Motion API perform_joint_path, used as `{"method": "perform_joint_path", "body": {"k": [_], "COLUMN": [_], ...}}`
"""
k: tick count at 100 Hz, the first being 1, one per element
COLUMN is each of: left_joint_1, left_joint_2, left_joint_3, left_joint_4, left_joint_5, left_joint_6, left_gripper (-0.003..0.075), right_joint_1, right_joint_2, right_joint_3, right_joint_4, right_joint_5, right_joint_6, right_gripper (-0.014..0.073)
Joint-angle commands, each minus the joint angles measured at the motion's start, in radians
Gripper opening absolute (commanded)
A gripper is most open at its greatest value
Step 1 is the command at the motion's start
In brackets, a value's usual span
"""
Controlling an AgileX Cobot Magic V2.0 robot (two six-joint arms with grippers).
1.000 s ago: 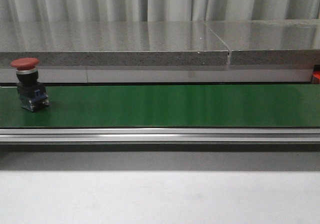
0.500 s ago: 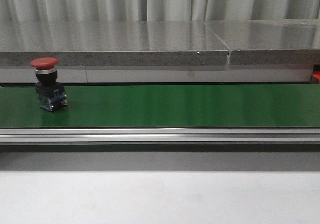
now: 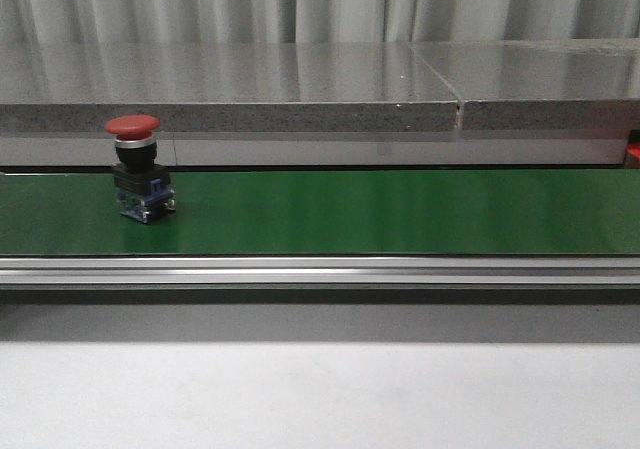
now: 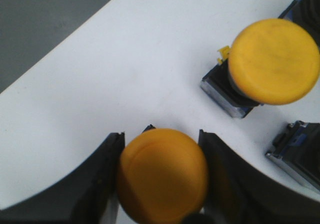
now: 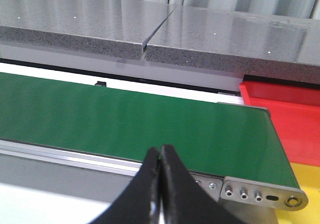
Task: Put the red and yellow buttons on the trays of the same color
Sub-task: 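Grasp a yellow-capped button with the left gripper and lift it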
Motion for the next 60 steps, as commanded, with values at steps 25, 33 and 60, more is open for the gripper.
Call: {"method": "perform_joint_path", "body": {"k": [25, 33, 60], "left_joint_1": [-0.010, -0.031, -0.208], "left_joint_2": [-0.190, -0.256, -0.424], "left_joint_3": [-0.059, -0.070, -0.135], "left_joint_4": [-0.018, -0.018, -0.016], "left_joint_5": [0.087, 0.105, 0.187], "left_joint_6": [-0.011, -0.007, 0.043], "left_gripper": [-0.0019, -0.0019, -0.0019], "right_joint_1": [0.004, 0.004, 0.004], "right_joint_2": [-0.013, -0.013, -0.013], "right_joint_3": [-0.010, -0.010, -0.010], "right_joint_4": [-0.010, -0.010, -0.010], "right_joint_5": [-0.089, -0.089, -0.089], "right_joint_6": [-0.004, -0.004, -0.004], "right_gripper": [-0.0068, -0.0068, -0.0068]}}
